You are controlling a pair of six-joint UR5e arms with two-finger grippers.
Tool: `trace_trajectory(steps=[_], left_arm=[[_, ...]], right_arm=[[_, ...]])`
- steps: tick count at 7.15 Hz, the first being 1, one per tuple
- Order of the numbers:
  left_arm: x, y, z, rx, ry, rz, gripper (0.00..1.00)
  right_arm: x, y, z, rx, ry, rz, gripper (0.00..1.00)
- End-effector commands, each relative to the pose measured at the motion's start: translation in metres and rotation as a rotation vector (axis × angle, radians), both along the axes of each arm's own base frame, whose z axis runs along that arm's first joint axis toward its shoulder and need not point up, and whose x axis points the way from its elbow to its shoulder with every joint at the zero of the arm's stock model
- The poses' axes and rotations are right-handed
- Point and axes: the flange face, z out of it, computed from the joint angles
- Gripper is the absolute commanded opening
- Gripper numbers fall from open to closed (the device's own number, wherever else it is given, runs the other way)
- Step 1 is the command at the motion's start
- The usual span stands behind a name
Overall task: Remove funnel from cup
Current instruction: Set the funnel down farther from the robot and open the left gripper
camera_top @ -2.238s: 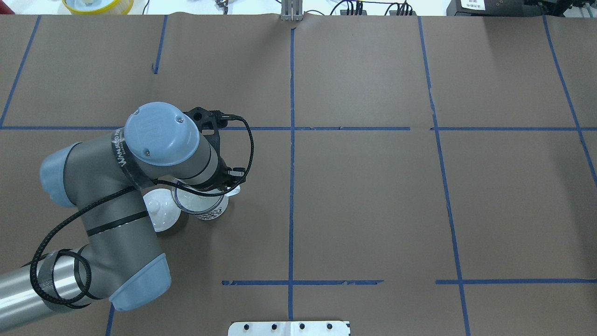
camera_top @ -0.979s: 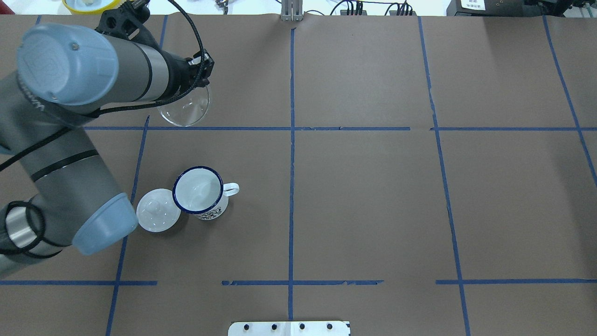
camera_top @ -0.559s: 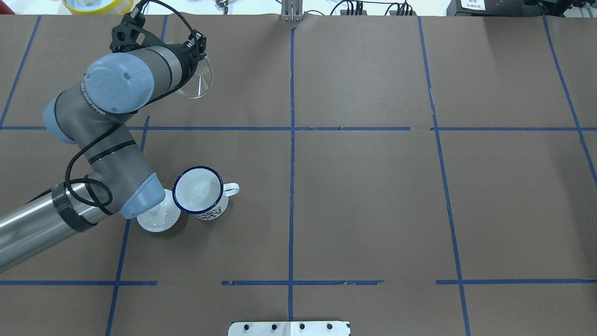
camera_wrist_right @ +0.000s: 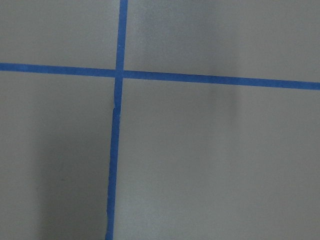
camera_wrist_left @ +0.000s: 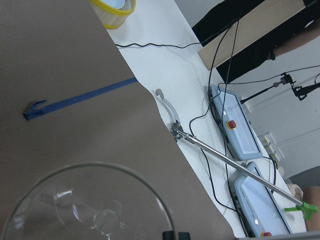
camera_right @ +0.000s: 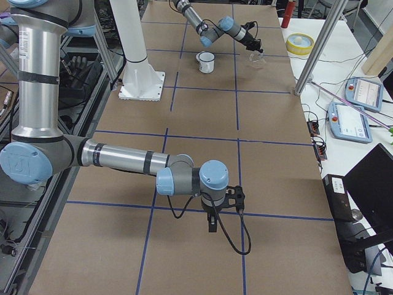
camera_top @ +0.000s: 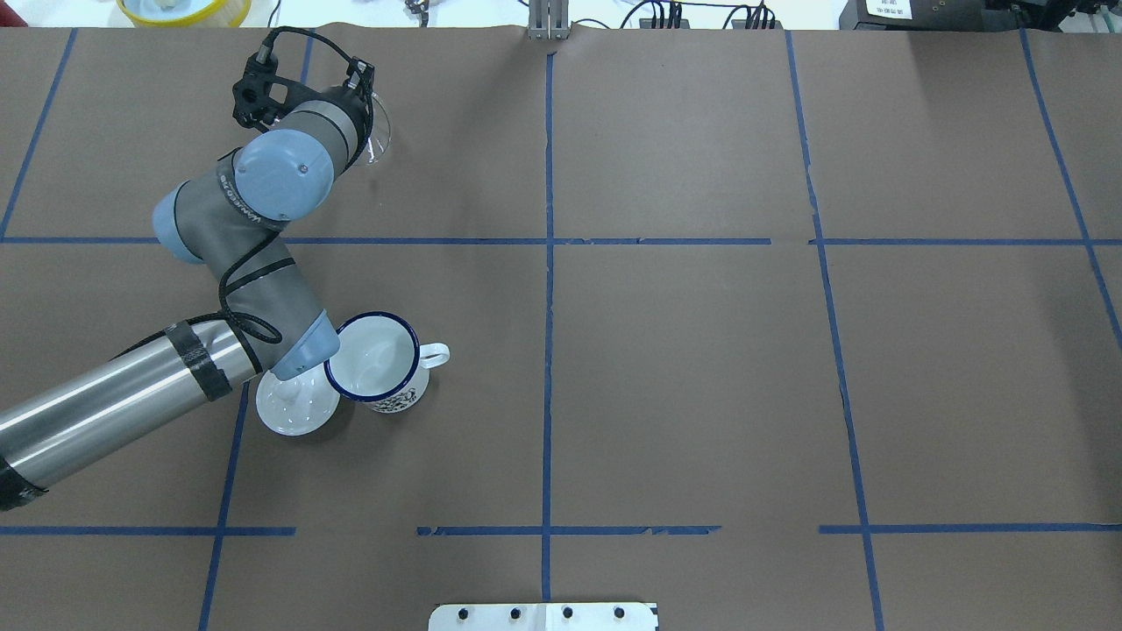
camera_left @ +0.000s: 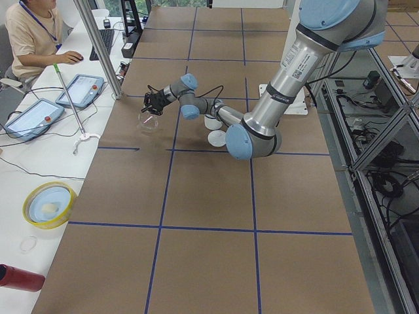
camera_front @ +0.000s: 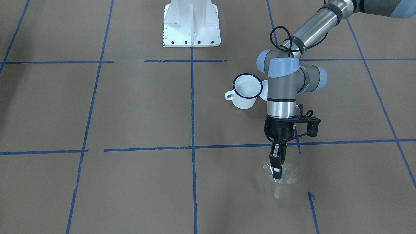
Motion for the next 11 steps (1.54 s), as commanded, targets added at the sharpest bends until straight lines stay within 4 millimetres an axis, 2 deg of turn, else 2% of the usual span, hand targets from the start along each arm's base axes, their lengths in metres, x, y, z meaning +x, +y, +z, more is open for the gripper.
trace_trajectory(steps=[1, 3, 4, 5, 6, 7, 8, 9, 10, 11], left_arm=[[0.003, -0.003, 0.006, 0.001, -0.012, -0.003, 0.31], [0.008, 0.002, 0.013, 0.046, -0.131, 0.06, 1.0], [0.004, 0.001, 0.009, 0.063, -0.15, 0.08, 1.0], [-0.012, 0.013, -0.014, 0.177, -0.266, 0.174, 1.0], [-0.035, 0.044, -0.014, 0.259, -0.32, 0.366, 1.0], [-0.067, 0.073, -0.009, 0.366, -0.4, 0.518, 1.0], [-0.105, 0.101, 0.002, 0.425, -0.471, 0.609, 1.0], [-0.14, 0.131, 0.015, 0.482, -0.511, 0.771, 1.0], [-0.165, 0.155, 0.026, 0.671, -0.613, 0.997, 1.0], [-0.198, 0.175, 0.058, 0.653, -0.606, 1.071, 1.0]], right_arm=[[0.0, 0.0, 0.0, 0.0, 0.0, 0.0, 1.0], [0.0, 0.0, 0.0, 0.0, 0.0, 0.0, 1.0], [0.0, 0.0, 0.0, 0.0, 0.0, 0.0, 1.0], [0.0, 0.0, 0.0, 0.0, 0.0, 0.0, 1.0], [0.0, 0.0, 0.0, 0.0, 0.0, 0.0, 1.0], [0.0, 0.0, 0.0, 0.0, 0.0, 0.0, 1.0], [0.0, 0.0, 0.0, 0.0, 0.0, 0.0, 1.0], [0.0, 0.0, 0.0, 0.0, 0.0, 0.0, 1.0], [0.0, 0.0, 0.0, 0.0, 0.0, 0.0, 1.0], [0.0, 0.0, 0.0, 0.0, 0.0, 0.0, 1.0]])
